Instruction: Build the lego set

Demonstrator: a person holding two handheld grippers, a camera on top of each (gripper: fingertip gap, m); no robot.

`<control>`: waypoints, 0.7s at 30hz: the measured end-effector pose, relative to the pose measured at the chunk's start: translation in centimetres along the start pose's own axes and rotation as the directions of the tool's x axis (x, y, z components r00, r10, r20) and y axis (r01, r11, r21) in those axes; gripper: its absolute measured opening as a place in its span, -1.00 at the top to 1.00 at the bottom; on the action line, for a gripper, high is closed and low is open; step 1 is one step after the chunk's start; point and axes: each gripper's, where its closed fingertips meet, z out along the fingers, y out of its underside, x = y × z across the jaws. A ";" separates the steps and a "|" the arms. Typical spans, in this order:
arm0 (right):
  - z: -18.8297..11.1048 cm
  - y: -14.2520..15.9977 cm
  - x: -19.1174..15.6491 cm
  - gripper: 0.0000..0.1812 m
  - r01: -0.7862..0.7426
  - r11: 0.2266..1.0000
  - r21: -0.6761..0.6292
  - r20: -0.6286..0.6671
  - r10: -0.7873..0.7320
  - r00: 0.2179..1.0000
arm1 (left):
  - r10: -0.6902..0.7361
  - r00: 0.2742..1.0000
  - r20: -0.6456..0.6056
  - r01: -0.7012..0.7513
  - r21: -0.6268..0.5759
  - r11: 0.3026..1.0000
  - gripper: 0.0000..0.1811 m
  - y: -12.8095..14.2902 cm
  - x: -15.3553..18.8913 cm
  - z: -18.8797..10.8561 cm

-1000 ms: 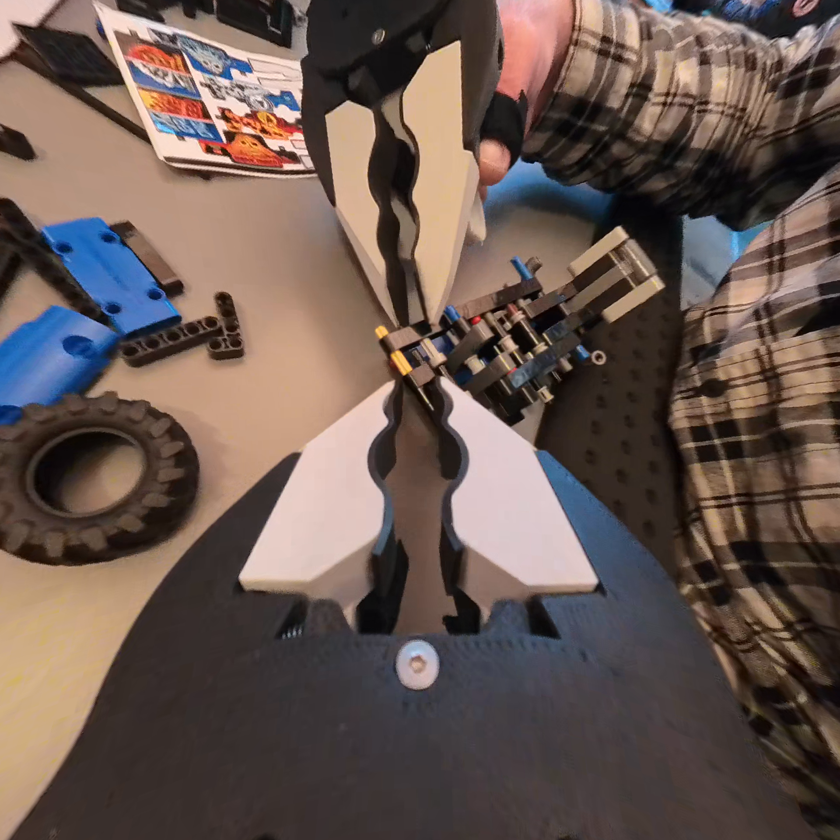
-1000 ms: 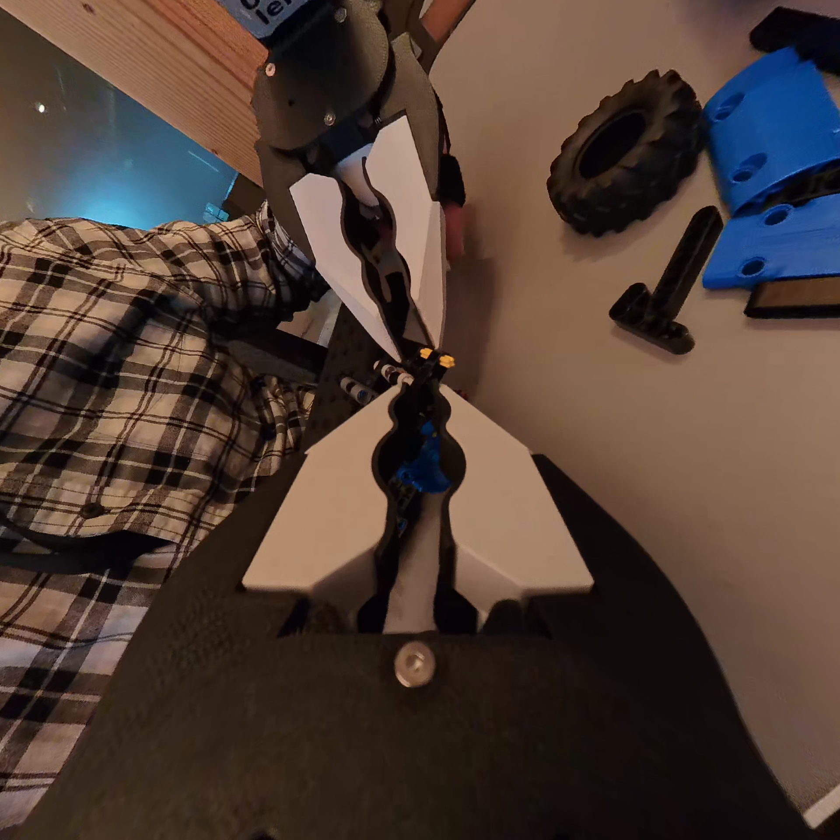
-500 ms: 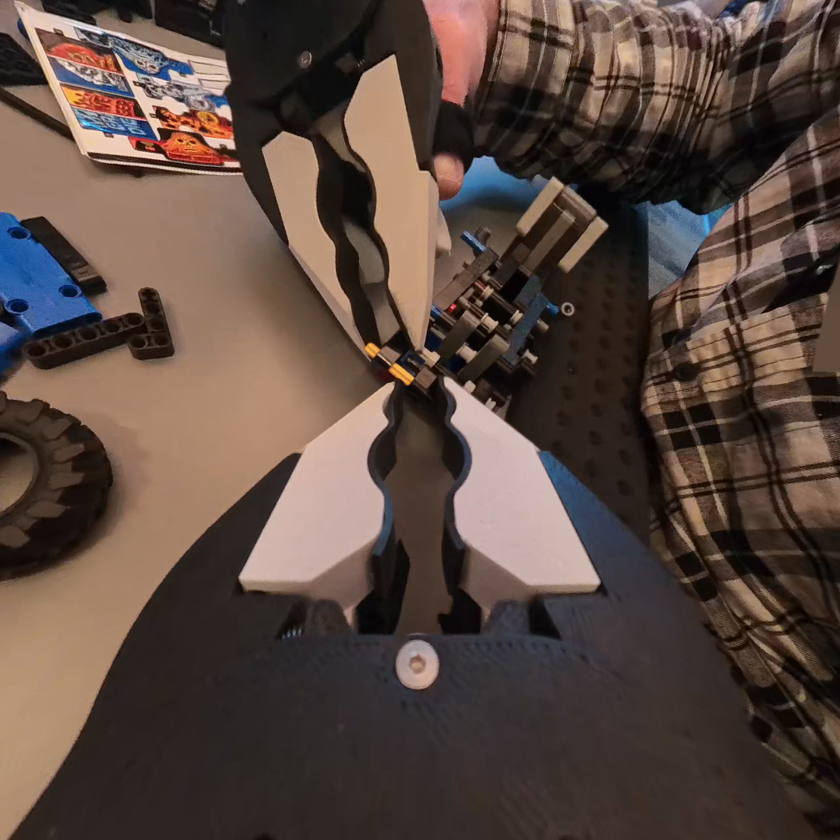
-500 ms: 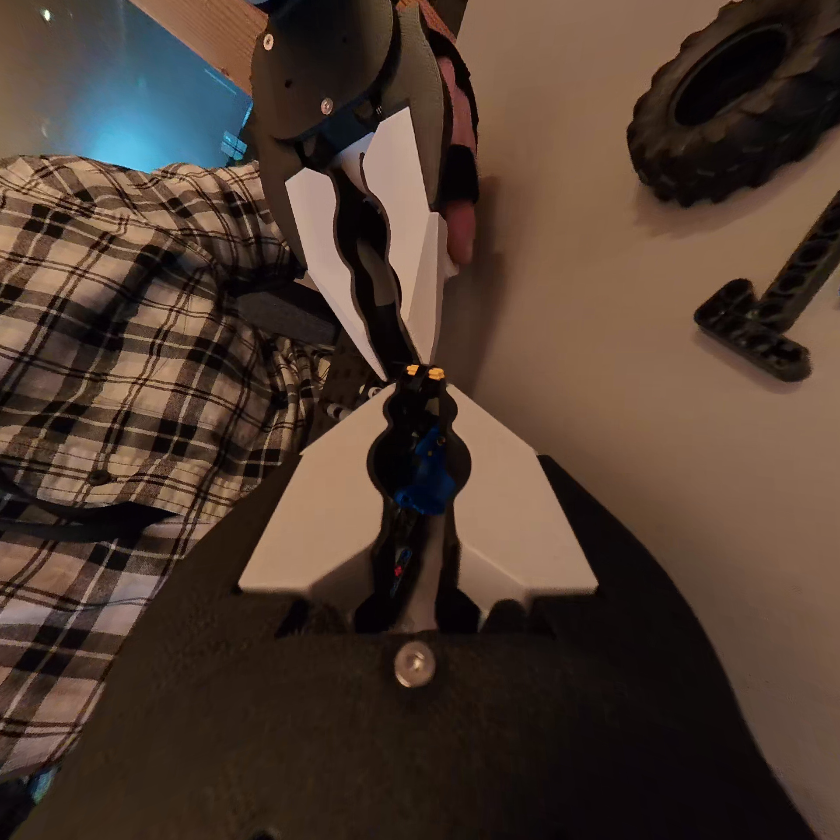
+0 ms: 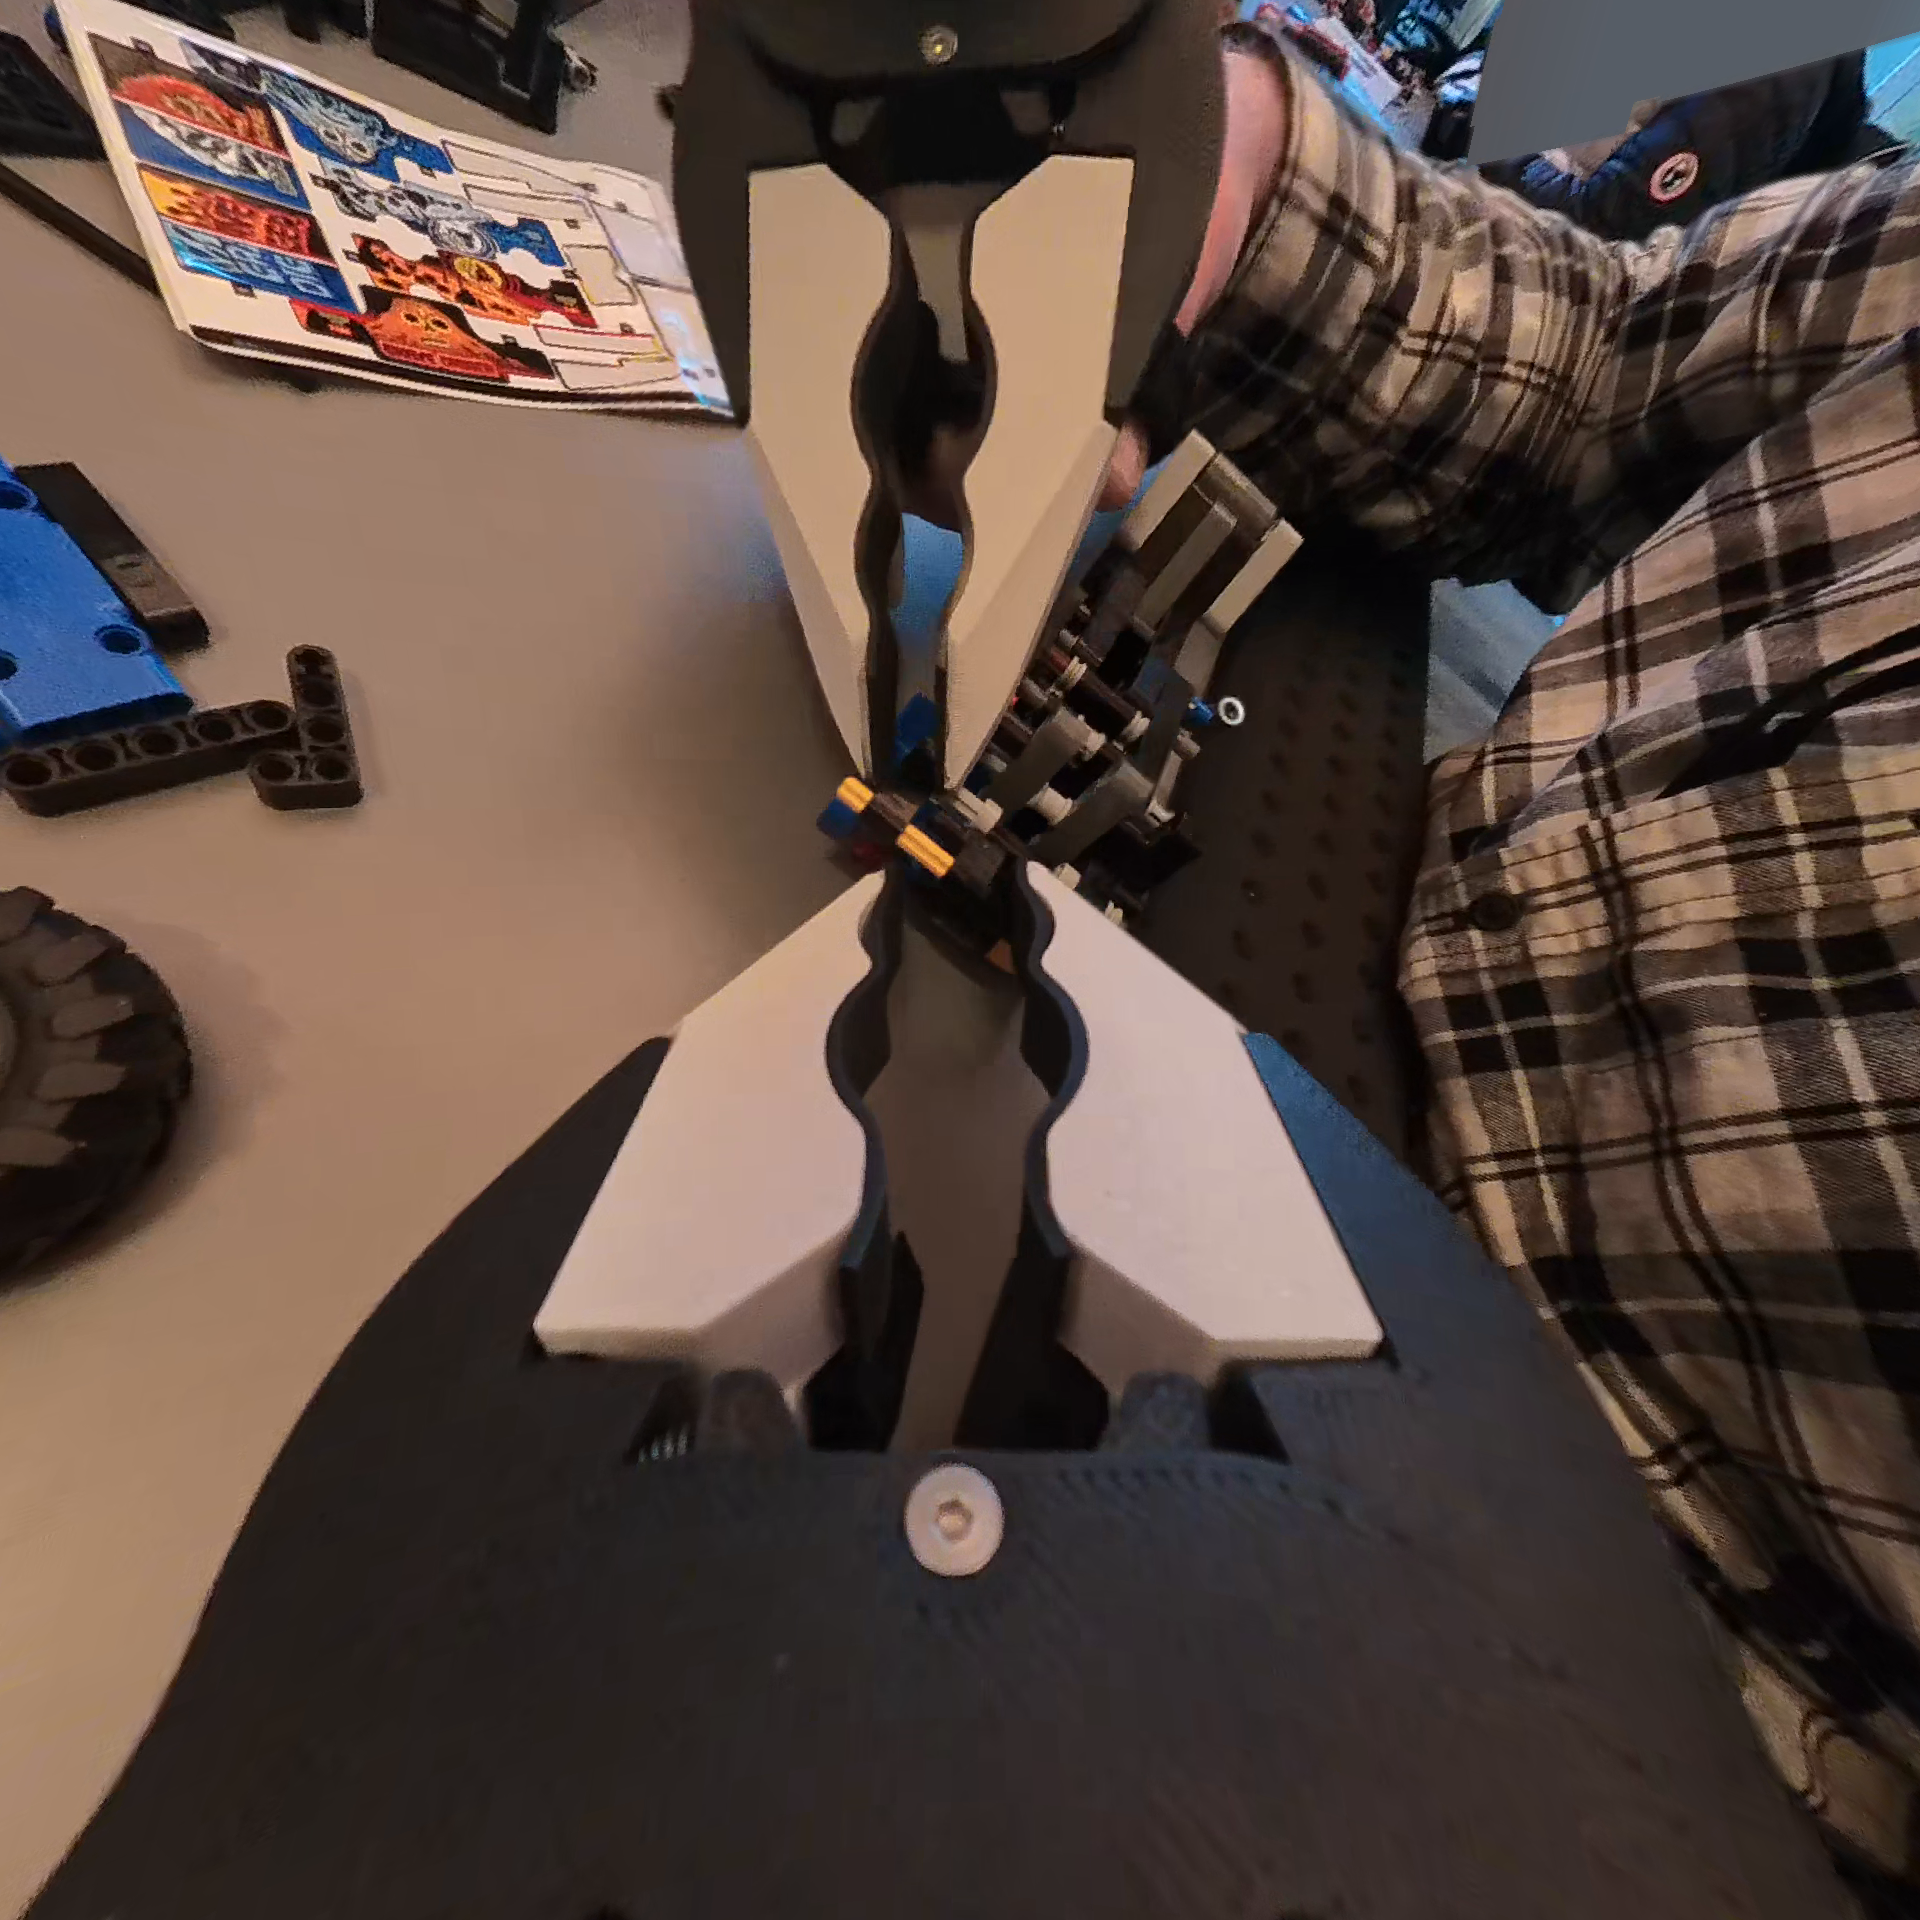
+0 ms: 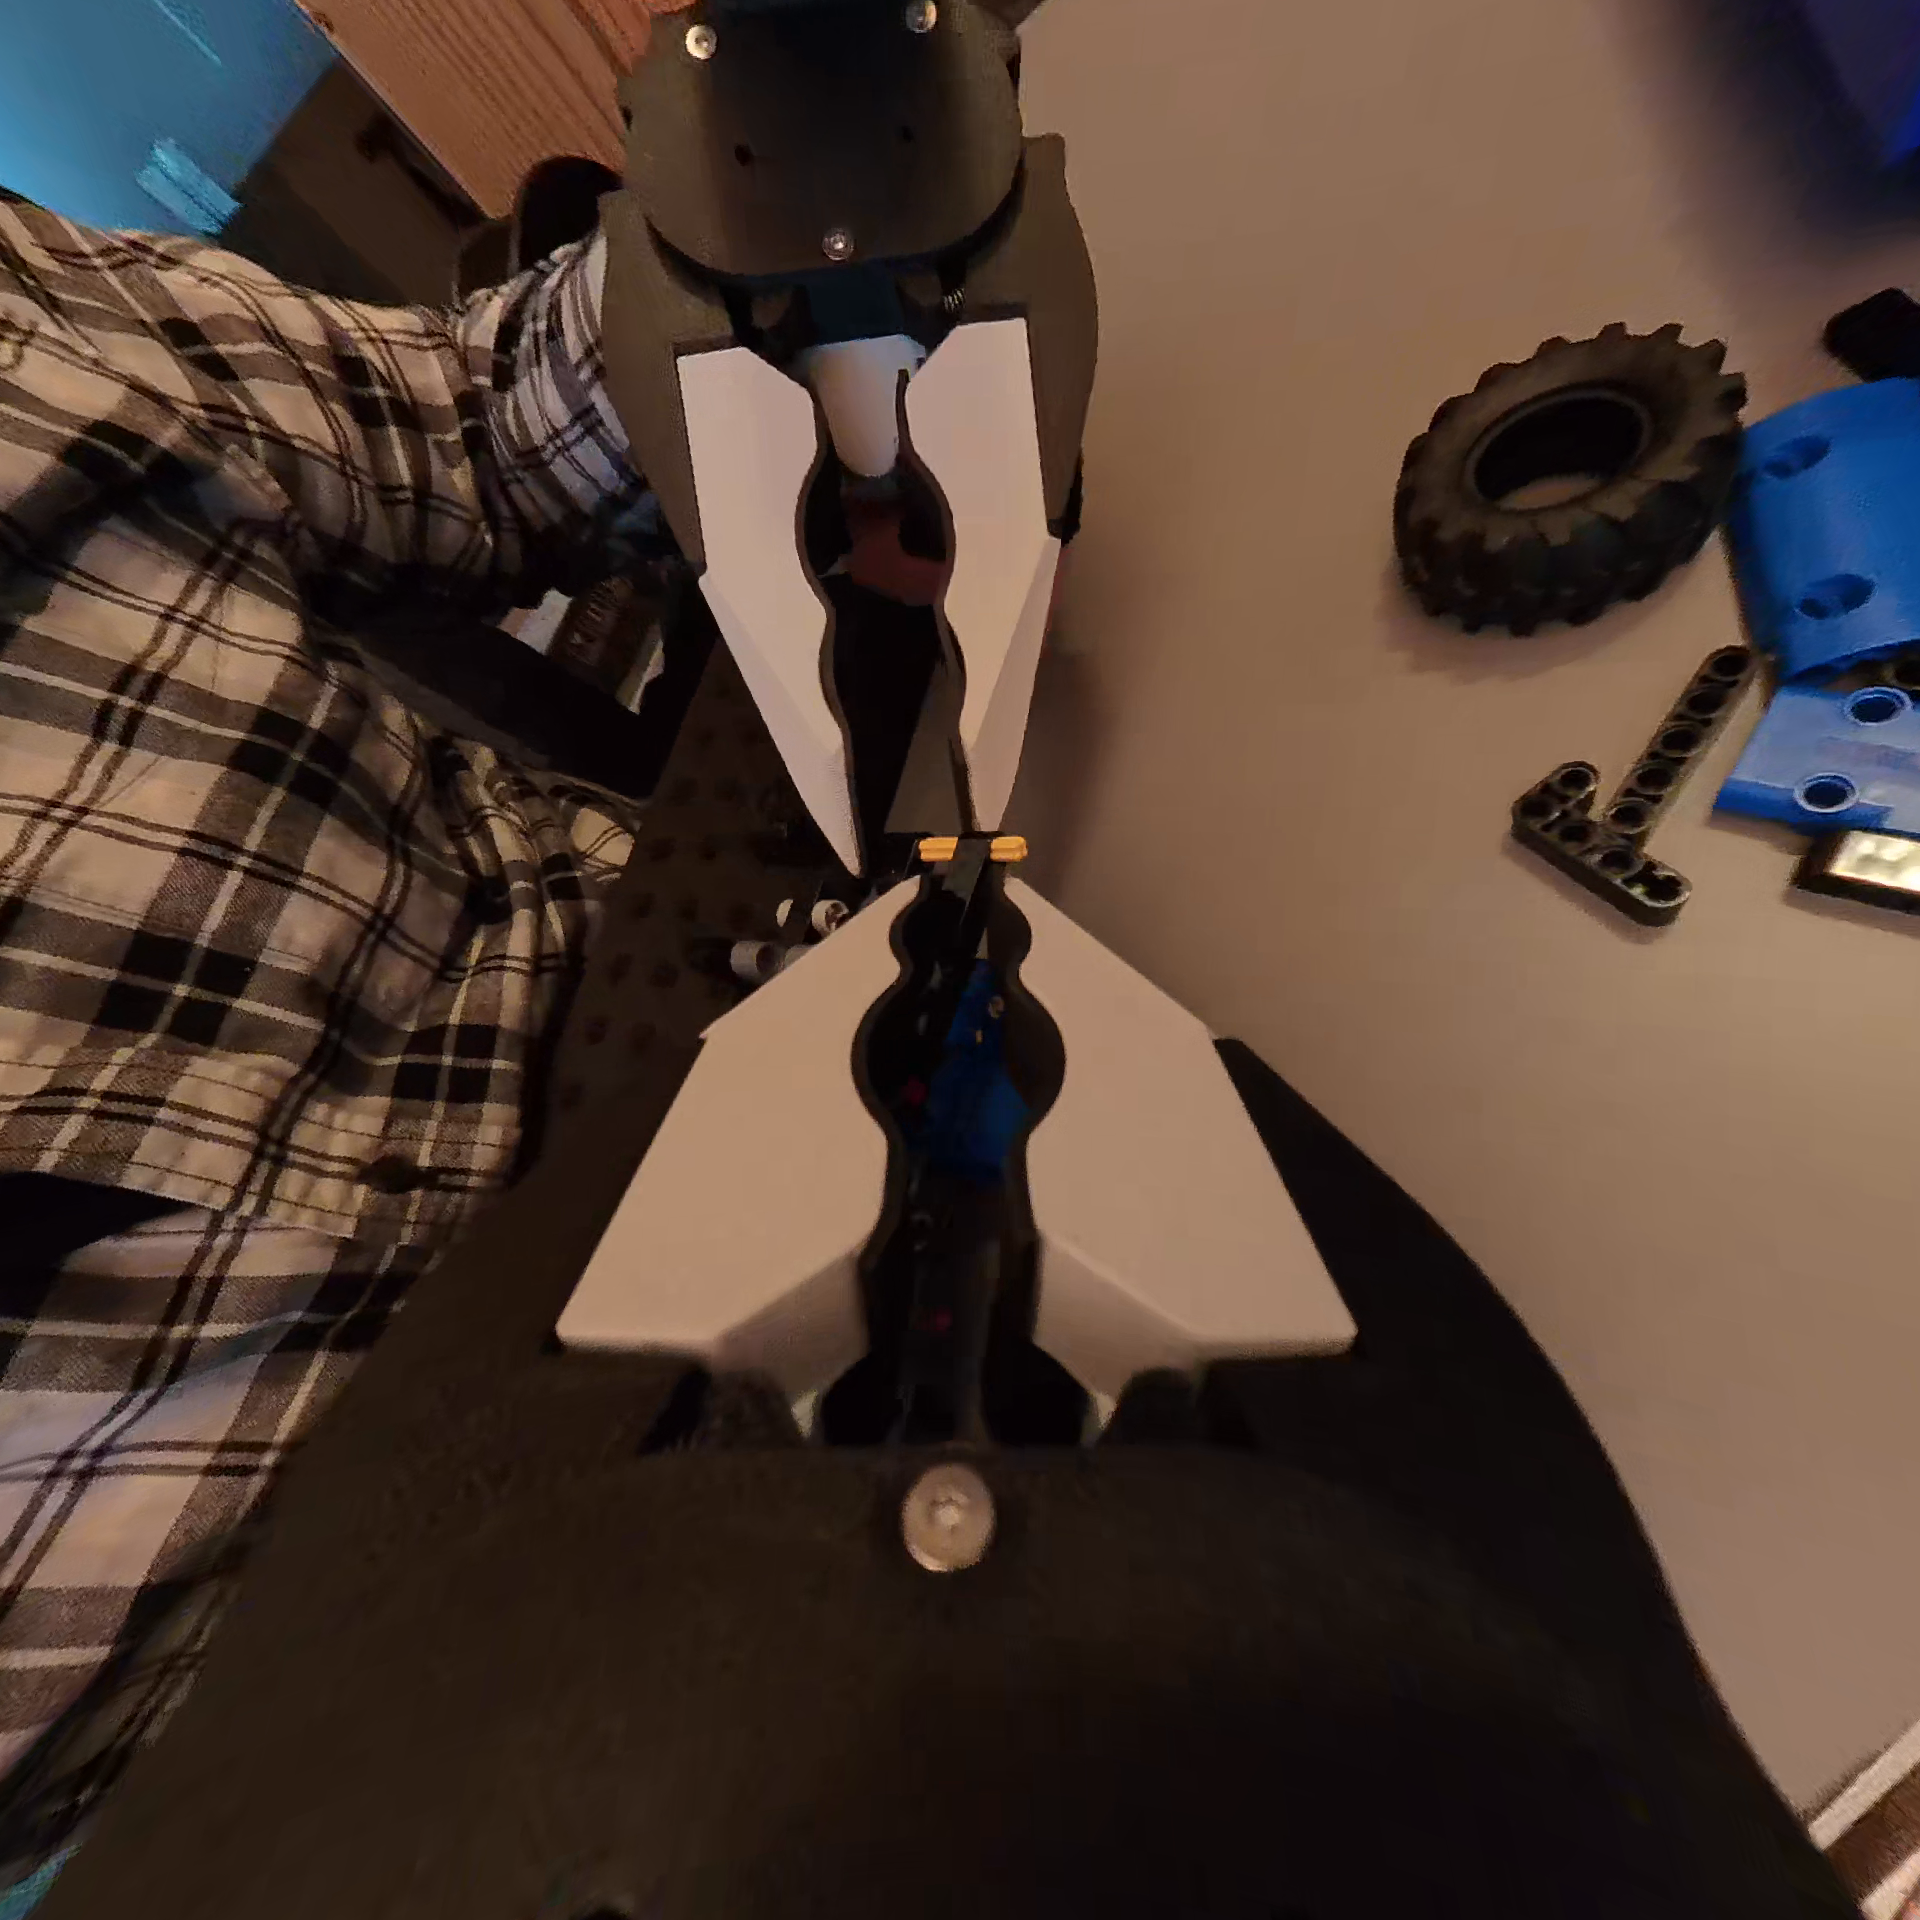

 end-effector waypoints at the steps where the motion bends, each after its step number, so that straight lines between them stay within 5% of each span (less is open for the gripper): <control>1: -0.1 0.1 0.1 0.93 0.012 1.000 0.000 -0.025 -0.012 1.000 | -0.002 1.000 -0.002 0.002 0.002 1.000 0.79 0.0 0.1 0.1; 9: -1.7 -0.4 -0.1 0.94 0.180 0.984 0.003 -0.251 -0.173 0.952 | -0.024 0.999 -0.038 0.025 0.034 0.999 0.84 -1.0 0.4 0.5; 17: -4.2 -1.6 -0.4 0.95 0.403 0.913 -0.061 -0.506 -0.376 0.776 | 0.046 0.998 -0.051 -0.041 0.095 0.995 0.85 -2.8 0.5 2.1; 21: -5.1 -1.6 -2.1 0.99 0.380 0.925 0.026 -0.456 -0.327 0.828 | 0.133 0.990 -0.041 -0.126 0.142 0.982 0.92 -3.5 0.9 2.3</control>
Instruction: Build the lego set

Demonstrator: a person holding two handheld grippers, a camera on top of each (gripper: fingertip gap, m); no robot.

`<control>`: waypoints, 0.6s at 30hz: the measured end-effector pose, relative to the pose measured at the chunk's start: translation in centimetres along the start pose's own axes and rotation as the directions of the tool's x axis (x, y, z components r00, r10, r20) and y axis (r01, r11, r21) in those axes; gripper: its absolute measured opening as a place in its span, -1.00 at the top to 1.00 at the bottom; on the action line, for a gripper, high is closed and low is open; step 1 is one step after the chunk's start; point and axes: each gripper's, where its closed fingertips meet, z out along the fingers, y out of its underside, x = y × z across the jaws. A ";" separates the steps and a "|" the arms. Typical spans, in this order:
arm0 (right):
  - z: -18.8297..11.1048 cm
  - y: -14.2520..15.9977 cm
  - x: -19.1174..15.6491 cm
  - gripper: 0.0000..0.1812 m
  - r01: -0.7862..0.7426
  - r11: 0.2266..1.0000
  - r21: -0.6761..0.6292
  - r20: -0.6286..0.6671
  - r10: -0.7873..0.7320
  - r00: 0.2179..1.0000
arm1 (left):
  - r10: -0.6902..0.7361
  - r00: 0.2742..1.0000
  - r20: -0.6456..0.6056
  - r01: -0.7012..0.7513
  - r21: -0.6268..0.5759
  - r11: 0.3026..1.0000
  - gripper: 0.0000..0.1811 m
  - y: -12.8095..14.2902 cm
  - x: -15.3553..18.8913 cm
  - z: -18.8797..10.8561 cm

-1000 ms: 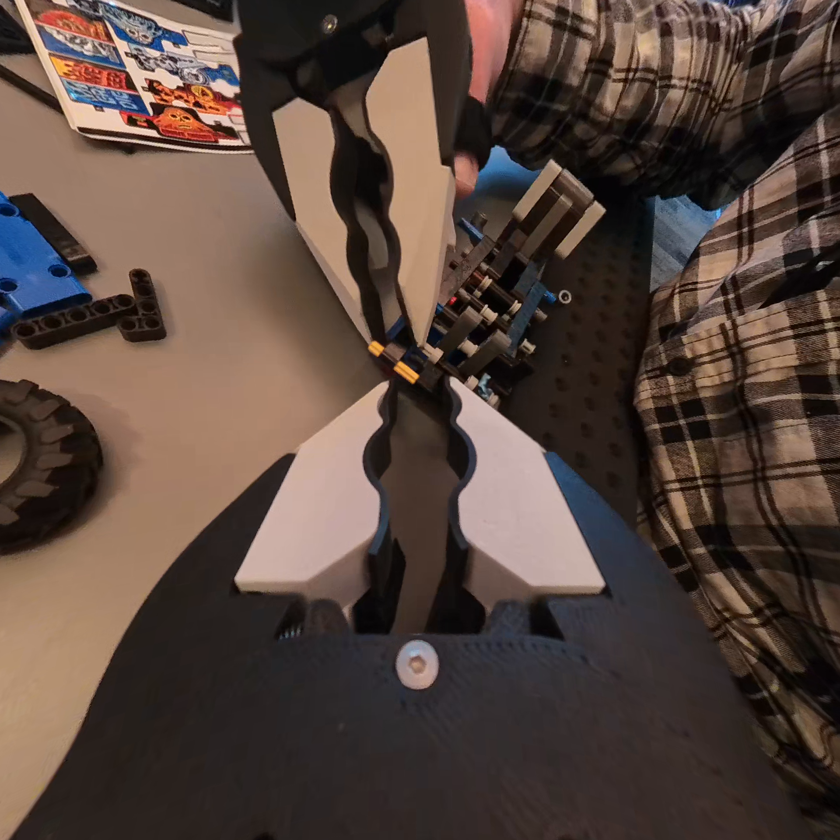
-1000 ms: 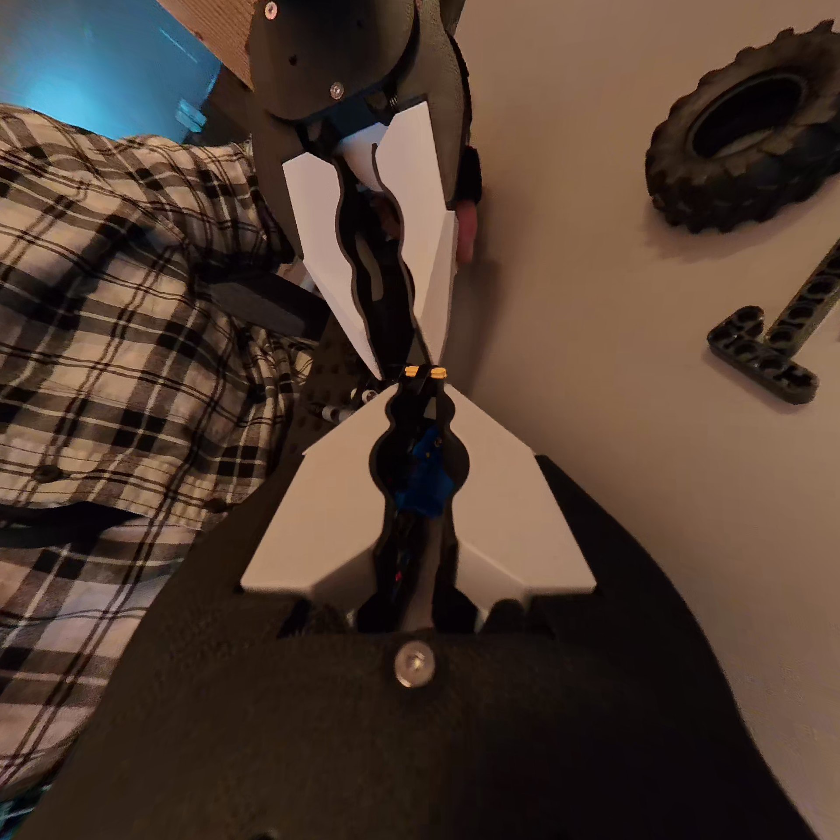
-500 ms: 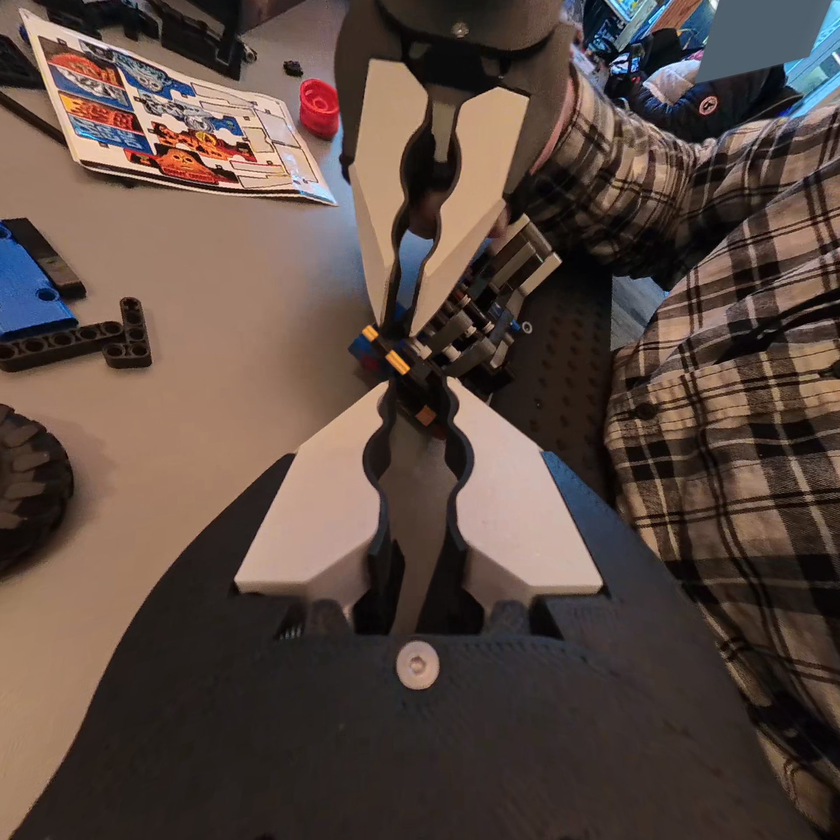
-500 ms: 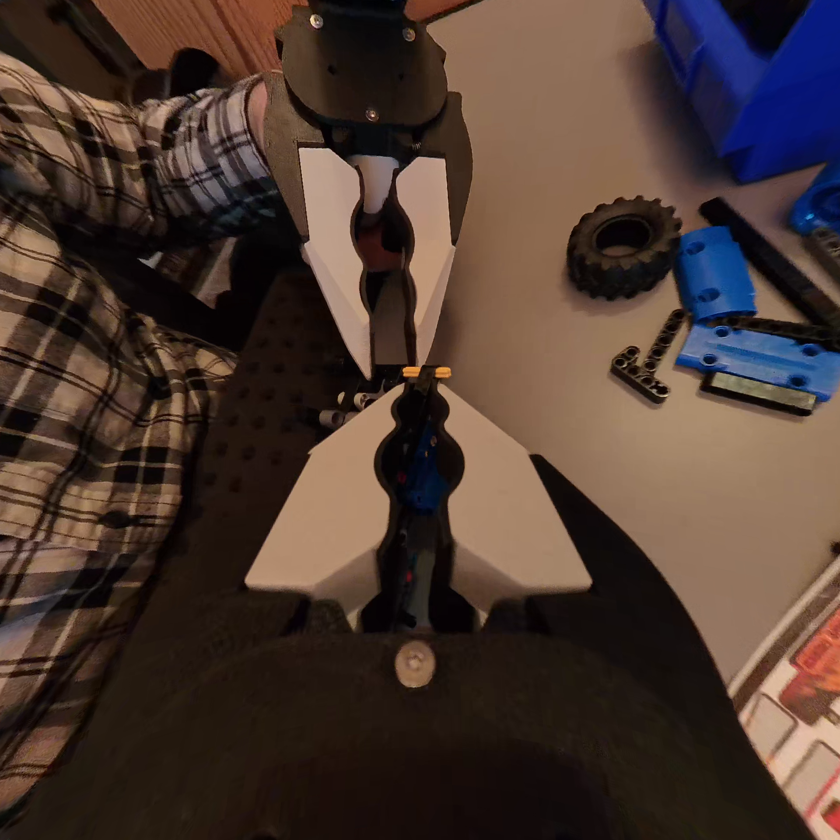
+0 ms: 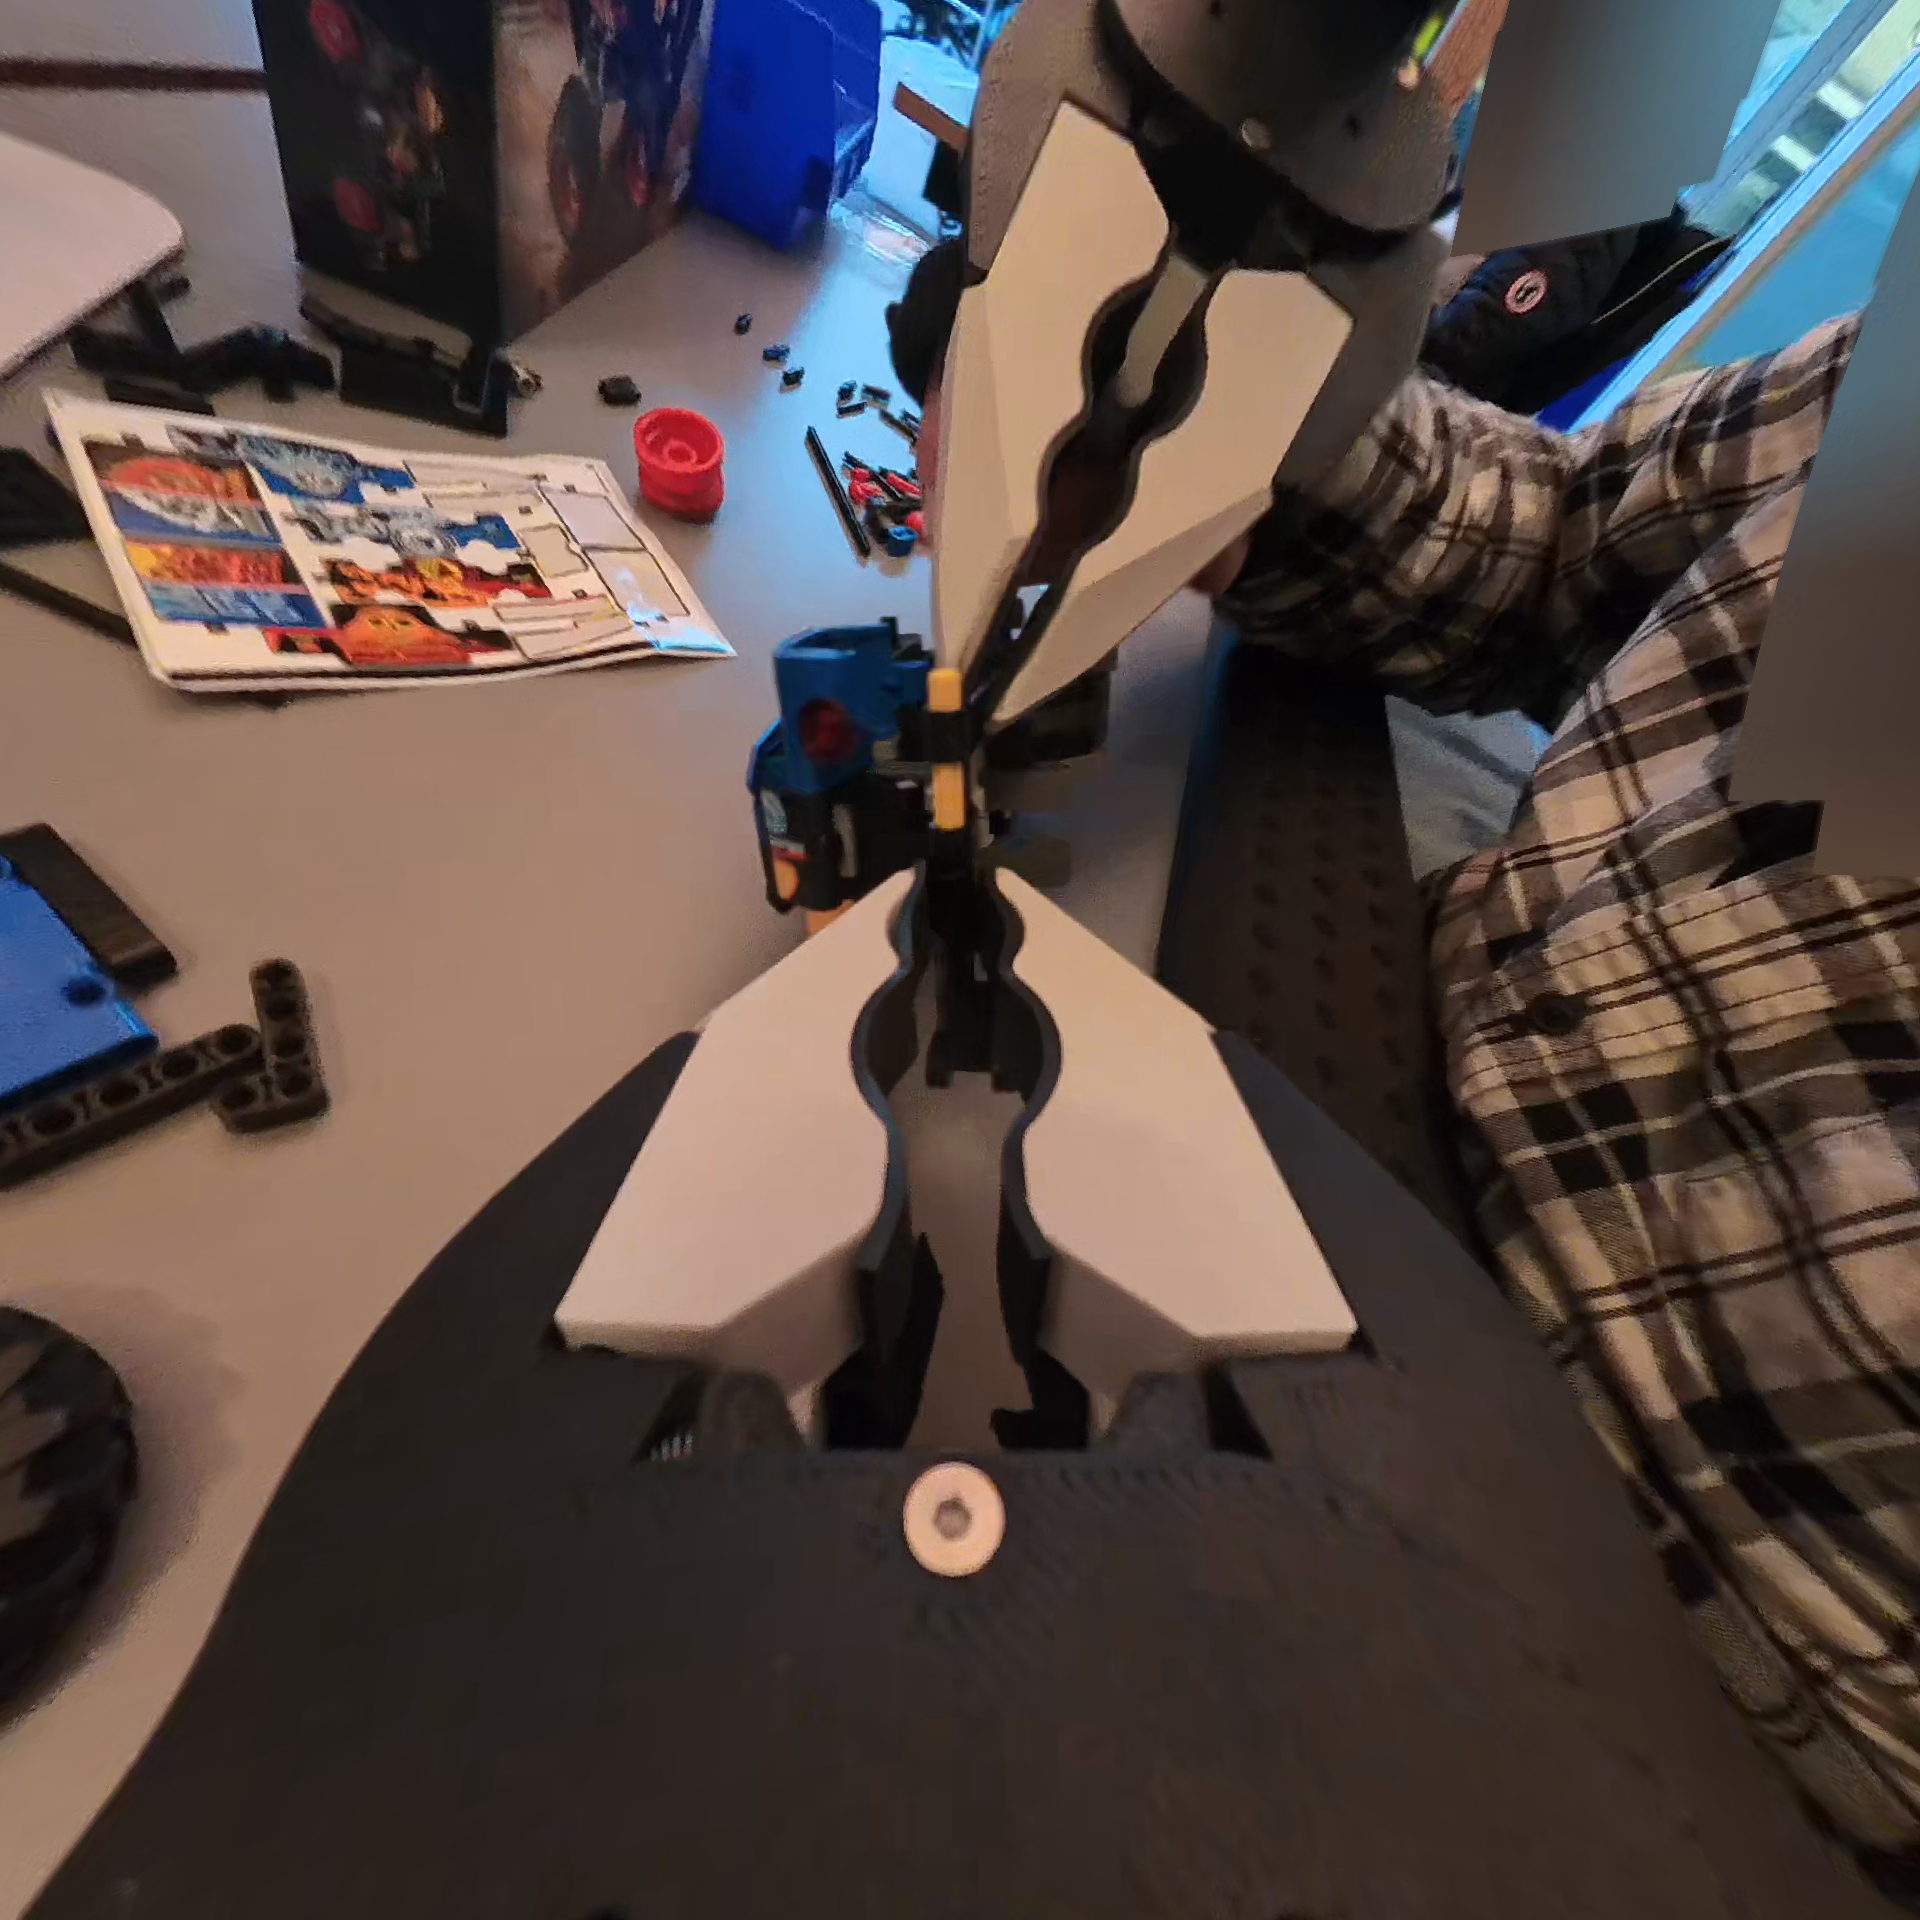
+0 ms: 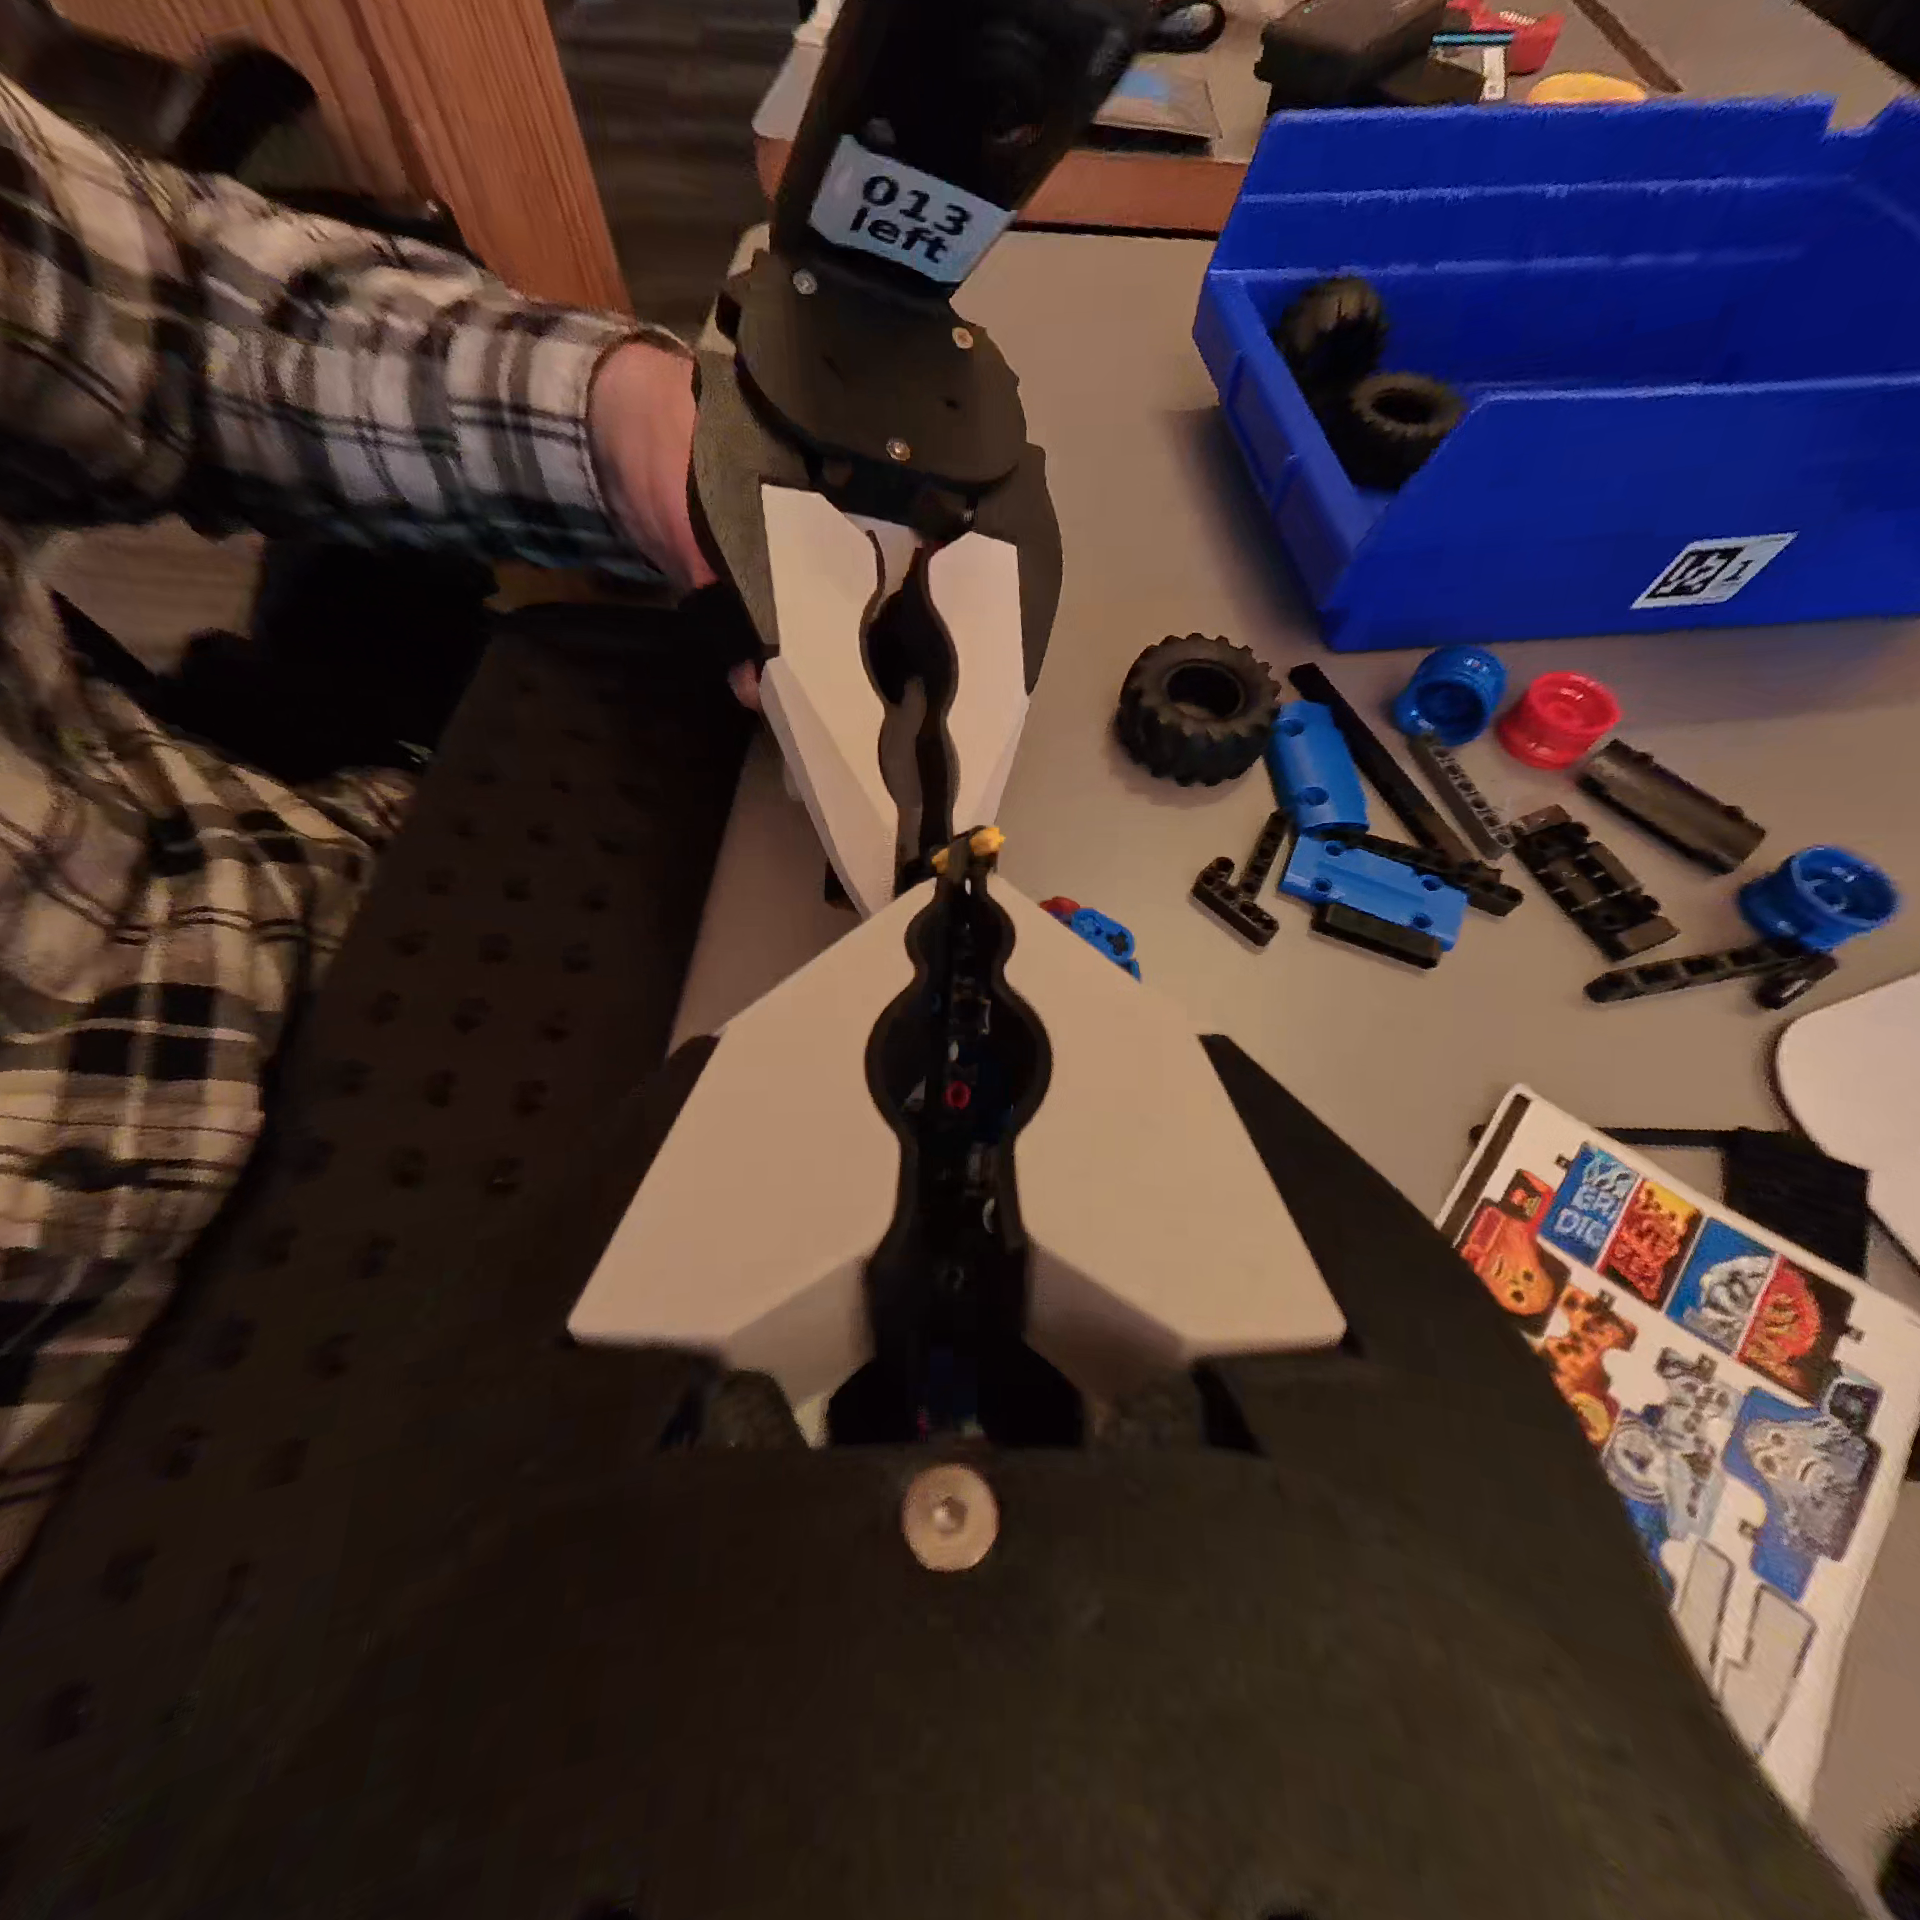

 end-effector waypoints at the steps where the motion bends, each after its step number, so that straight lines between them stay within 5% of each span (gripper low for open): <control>1: -0.4 -0.1 0.2 0.93 -0.015 1.000 0.006 -0.003 0.015 1.000 | 0.042 0.999 0.007 -0.042 -0.002 0.999 0.93 -0.1 0.1 0.1; 8: -0.5 0.3 -0.3 0.93 0.064 0.995 -0.072 0.022 -0.062 0.998 | 0.271 0.960 0.070 -0.267 -0.065 0.961 0.93 -0.6 0.1 0.6; 18: -0.6 1.2 -0.9 0.94 0.135 0.980 -0.147 0.046 -0.129 0.991 | 0.384 0.913 0.136 -0.381 -0.050 0.923 0.95 -0.7 -0.3 1.2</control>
